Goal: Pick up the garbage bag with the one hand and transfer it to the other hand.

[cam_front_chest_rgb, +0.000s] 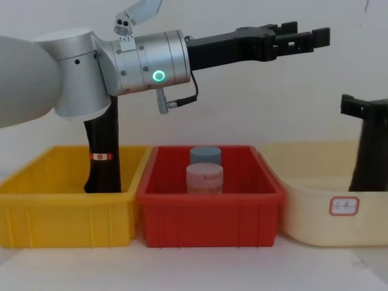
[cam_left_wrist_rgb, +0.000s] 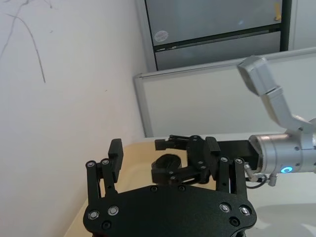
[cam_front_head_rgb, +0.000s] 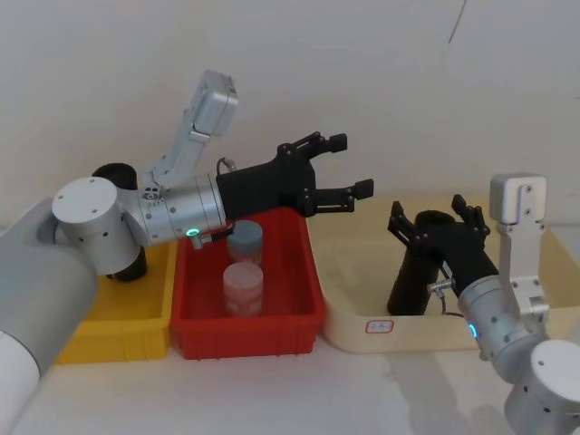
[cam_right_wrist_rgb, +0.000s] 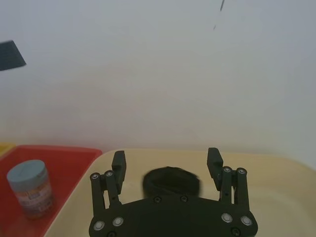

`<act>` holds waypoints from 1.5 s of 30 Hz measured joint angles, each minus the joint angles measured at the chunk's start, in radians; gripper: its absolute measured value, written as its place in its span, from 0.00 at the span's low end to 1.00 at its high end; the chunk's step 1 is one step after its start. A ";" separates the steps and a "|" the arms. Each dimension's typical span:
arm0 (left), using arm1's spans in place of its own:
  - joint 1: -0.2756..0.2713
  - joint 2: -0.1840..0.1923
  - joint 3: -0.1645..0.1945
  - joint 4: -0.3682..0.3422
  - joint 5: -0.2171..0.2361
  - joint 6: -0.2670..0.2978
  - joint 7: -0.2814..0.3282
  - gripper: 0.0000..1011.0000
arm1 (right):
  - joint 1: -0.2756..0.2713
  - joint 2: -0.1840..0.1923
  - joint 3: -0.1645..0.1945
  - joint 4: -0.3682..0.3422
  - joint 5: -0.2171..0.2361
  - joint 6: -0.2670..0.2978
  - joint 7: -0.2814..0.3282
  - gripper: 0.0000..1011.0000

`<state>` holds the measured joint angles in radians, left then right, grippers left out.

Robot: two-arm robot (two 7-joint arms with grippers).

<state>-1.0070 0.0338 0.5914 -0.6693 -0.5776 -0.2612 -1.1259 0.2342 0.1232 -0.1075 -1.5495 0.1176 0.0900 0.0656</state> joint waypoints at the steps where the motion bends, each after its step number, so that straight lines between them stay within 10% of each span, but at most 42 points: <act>1: 0.003 0.003 0.000 -0.006 0.000 0.001 0.004 0.99 | -0.003 0.000 0.000 -0.006 0.000 0.000 0.001 0.99; 21: 0.183 0.164 -0.034 -0.330 0.034 0.082 0.249 0.99 | -0.076 0.010 -0.001 -0.187 0.058 -0.013 0.090 0.99; 45: 0.479 0.342 -0.150 -0.681 0.032 0.178 0.537 0.99 | -0.093 0.061 -0.133 -0.253 0.081 0.100 0.198 0.99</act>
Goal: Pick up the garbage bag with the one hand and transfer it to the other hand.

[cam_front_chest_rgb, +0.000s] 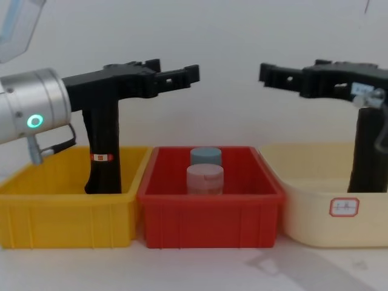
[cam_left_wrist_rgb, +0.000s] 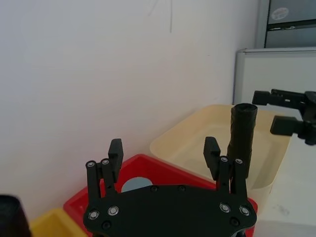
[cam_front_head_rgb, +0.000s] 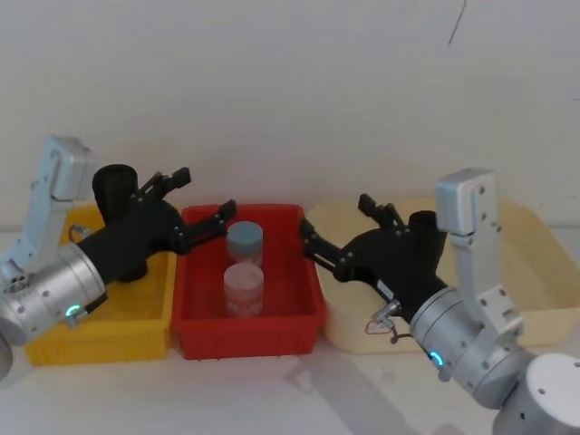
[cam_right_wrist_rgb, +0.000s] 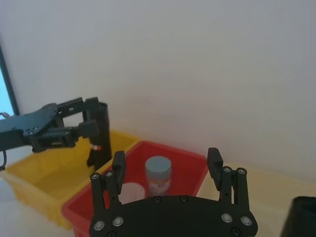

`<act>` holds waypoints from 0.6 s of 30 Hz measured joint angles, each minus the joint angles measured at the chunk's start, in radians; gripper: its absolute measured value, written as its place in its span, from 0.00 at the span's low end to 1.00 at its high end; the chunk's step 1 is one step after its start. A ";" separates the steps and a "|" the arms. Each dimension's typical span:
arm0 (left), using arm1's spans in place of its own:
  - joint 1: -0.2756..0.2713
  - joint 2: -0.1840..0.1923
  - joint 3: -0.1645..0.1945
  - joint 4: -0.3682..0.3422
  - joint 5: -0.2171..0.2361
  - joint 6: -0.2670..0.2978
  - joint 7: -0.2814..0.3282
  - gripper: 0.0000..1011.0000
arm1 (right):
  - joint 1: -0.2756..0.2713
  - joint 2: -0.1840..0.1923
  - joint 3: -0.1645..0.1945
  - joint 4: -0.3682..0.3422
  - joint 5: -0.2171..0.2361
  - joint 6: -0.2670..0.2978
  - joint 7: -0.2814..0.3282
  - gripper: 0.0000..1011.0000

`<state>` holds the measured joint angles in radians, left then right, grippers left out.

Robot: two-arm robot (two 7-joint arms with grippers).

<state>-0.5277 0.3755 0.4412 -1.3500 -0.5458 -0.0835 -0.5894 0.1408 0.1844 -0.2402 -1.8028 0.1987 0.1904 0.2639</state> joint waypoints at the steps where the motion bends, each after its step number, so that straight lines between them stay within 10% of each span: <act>1: 0.007 0.003 -0.004 -0.007 -0.001 0.000 0.004 0.99 | 0.001 0.001 -0.004 0.002 -0.002 0.004 0.002 0.99; 18: 0.098 0.032 -0.058 -0.078 -0.011 -0.006 0.062 0.99 | 0.046 0.003 -0.092 0.056 -0.021 0.062 0.023 0.99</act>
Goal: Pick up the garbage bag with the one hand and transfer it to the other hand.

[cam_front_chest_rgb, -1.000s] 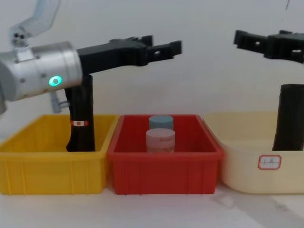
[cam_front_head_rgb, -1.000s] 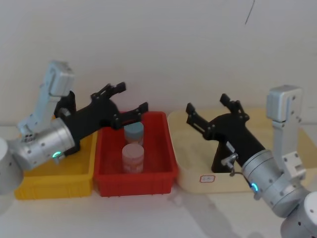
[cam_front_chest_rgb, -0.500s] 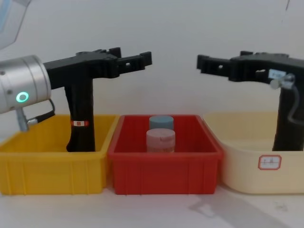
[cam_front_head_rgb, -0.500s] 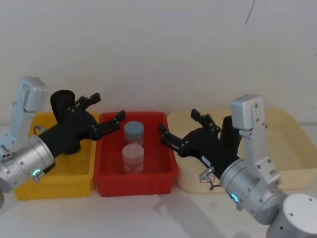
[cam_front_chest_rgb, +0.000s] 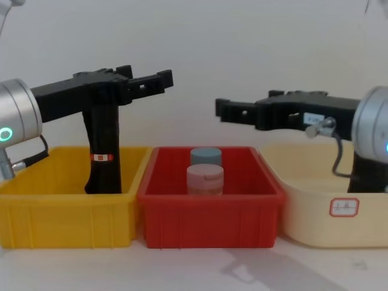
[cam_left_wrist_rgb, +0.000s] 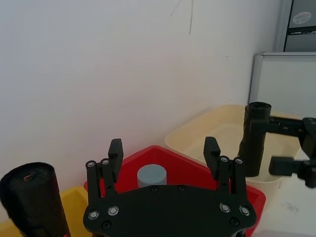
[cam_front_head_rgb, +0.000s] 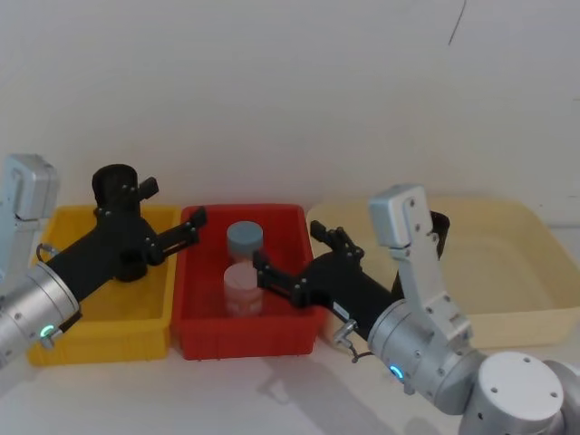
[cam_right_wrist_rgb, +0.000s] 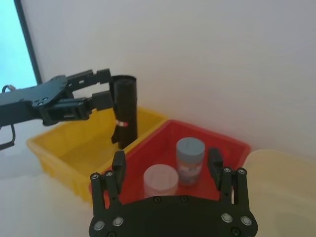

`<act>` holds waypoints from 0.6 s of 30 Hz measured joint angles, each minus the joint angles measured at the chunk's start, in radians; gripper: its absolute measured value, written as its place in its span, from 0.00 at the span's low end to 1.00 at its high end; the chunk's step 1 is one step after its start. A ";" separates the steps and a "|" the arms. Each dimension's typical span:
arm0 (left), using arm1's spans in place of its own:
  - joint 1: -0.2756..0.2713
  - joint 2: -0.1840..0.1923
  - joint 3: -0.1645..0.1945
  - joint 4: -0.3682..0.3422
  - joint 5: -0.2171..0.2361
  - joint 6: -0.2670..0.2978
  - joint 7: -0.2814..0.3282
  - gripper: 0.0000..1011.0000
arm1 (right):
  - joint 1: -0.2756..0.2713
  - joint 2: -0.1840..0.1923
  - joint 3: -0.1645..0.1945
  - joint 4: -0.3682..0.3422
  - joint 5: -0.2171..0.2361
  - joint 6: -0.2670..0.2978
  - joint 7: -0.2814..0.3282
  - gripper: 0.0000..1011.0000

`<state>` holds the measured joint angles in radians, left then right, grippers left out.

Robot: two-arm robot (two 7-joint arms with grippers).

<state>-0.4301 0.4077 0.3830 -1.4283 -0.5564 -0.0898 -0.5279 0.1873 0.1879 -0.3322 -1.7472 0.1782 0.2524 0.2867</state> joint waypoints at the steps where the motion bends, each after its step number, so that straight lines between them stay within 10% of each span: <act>1: 0.004 0.001 -0.003 -0.003 0.000 -0.001 0.003 0.99 | 0.006 0.000 -0.008 0.006 0.000 0.010 0.003 0.99; 18: 0.028 0.008 -0.018 -0.021 -0.003 -0.004 0.016 0.99 | 0.080 -0.018 -0.082 0.093 -0.003 0.096 0.024 0.99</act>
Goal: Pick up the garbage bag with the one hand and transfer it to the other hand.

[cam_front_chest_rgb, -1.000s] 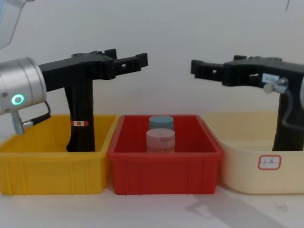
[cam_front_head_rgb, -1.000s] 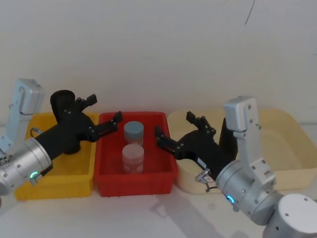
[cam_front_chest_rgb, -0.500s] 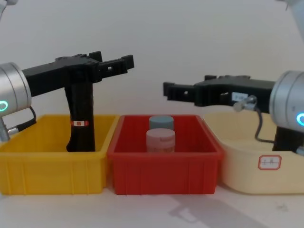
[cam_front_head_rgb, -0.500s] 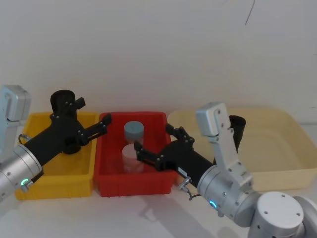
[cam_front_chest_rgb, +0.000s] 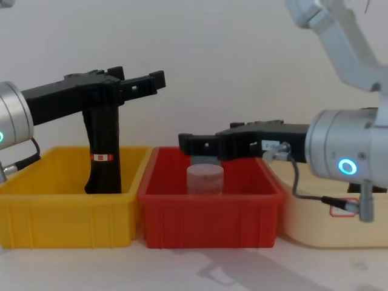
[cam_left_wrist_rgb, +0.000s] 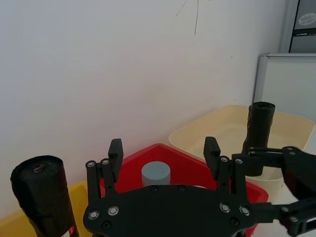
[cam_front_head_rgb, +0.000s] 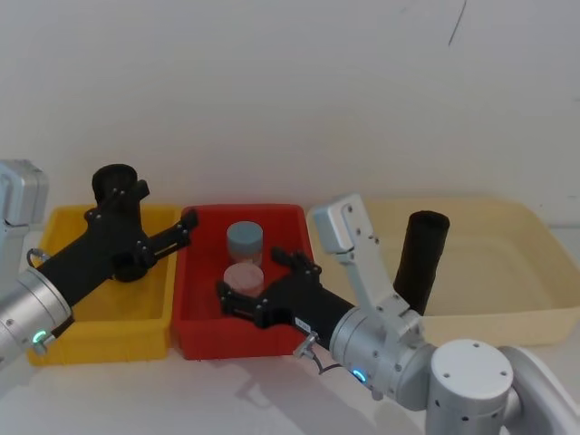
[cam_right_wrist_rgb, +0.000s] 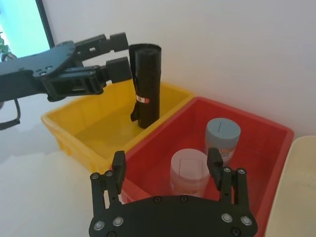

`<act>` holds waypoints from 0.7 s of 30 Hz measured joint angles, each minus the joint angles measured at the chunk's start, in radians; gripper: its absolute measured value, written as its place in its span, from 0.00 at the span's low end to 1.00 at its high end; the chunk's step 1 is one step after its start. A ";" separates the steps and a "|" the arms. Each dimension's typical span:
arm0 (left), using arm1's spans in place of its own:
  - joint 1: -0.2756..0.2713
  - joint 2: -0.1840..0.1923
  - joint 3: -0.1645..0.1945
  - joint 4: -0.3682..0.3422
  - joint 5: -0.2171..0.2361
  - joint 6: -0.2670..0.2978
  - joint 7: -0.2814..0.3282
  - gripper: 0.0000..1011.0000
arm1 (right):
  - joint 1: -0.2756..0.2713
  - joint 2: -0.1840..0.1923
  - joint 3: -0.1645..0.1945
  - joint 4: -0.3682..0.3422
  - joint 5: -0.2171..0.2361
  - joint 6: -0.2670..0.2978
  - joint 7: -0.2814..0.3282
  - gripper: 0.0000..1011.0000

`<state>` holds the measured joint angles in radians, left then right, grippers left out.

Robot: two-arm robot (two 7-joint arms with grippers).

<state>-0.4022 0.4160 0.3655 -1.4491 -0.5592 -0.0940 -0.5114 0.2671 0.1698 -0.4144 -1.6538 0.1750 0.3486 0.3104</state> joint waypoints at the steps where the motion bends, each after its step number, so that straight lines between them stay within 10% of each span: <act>1: 0.001 0.000 -0.001 -0.001 0.000 0.000 0.001 0.99 | 0.003 -0.002 -0.002 0.005 -0.001 0.001 0.000 0.99; 21: 0.007 0.002 -0.004 -0.005 -0.001 -0.001 0.004 0.99 | 0.090 -0.037 -0.034 0.145 -0.015 0.003 -0.017 0.99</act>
<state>-0.3953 0.4183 0.3610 -1.4544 -0.5598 -0.0950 -0.5073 0.3567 0.1331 -0.4488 -1.5084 0.1596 0.3521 0.2932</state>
